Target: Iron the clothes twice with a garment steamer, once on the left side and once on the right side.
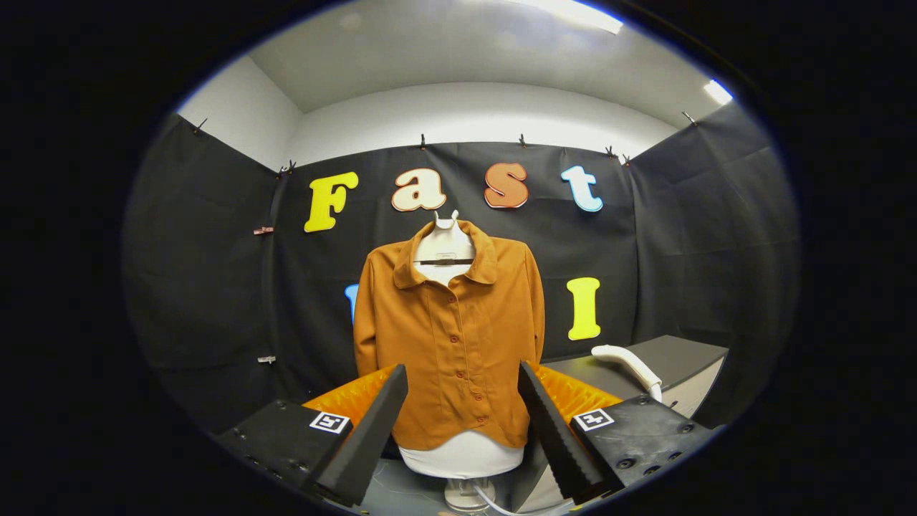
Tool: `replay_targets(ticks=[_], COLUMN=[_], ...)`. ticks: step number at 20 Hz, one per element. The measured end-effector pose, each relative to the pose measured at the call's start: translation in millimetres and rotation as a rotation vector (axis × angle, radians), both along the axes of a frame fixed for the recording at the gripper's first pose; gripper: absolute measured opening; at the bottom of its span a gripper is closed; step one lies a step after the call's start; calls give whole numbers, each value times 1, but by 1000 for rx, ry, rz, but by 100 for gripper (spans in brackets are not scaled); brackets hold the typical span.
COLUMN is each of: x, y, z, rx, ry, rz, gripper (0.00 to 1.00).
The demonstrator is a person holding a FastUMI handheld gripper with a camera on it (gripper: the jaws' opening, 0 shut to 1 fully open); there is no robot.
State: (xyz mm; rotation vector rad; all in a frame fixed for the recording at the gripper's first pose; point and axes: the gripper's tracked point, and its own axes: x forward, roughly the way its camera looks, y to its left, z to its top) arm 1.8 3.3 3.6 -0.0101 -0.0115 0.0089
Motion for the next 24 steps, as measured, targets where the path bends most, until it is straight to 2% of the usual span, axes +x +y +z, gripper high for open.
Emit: replay_targets(ticks=[12, 24], x=[2, 0], y=[6, 7], z=[3, -15], rx=[-14, -8], ry=[-10, 35], rz=[-6, -113], gripper=[97, 97])
